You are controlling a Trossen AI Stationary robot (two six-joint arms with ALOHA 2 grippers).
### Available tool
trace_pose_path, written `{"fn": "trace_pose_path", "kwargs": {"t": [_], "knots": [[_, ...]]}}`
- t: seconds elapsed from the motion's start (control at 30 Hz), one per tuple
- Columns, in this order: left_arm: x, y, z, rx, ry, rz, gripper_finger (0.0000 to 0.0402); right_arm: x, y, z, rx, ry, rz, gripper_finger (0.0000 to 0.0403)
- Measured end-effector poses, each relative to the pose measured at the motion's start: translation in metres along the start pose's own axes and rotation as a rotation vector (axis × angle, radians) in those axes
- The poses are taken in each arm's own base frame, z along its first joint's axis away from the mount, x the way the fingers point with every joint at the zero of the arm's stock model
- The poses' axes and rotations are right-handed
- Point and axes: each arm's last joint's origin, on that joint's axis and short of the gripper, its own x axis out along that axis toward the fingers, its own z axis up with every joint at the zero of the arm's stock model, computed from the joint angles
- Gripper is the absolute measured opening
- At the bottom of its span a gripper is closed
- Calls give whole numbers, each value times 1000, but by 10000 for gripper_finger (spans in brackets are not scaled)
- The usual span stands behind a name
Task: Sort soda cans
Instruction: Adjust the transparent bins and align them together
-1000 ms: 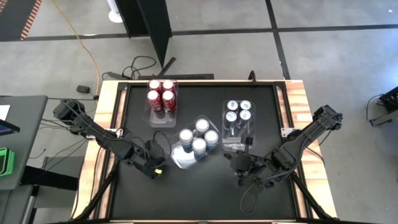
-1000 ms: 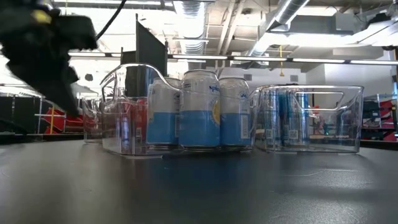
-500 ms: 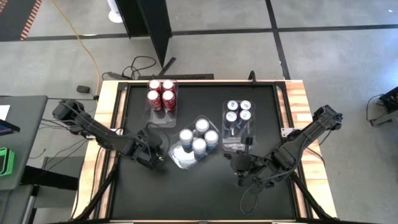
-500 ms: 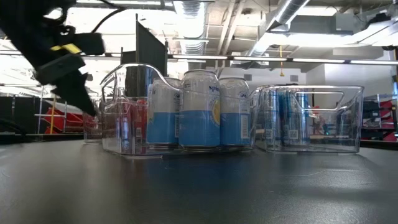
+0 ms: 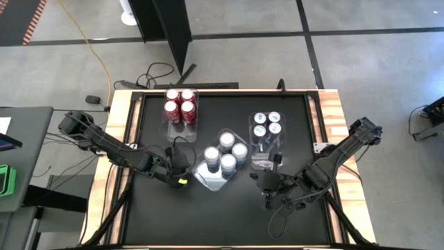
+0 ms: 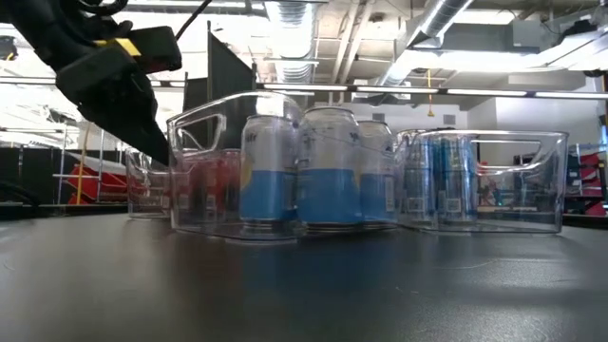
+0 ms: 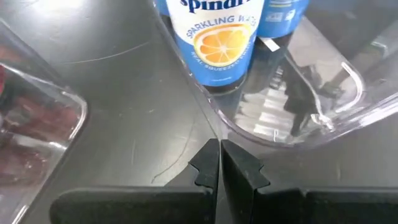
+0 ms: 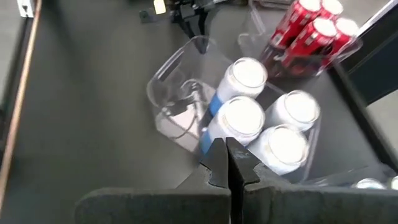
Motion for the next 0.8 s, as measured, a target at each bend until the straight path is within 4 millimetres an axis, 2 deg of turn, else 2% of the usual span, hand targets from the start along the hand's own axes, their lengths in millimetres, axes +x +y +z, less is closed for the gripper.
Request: {"fn": "trace_pose_path", "kwargs": {"t": [0.17, 0.3, 0.53, 0.67, 0.8], "knots": [[0, -3, 2, 6, -10, -40, 15, 10, 3, -2, 65, 64, 39, 2], [0, -3, 2, 6, -7, -51, 15, 32, 20, -11, 65, 164, 69, 2], [0, -3, 2, 4, -5, -54, 15, 97, 48, -37, 90, 363, 40, 2], [0, -3, 2, 5, -3, -55, 15, 131, 50, -45, 137, 403, -13, 2], [0, -3, 2, 4, -3, -56, 15, 159, 43, -52, 187, 445, -75, 2]]}}
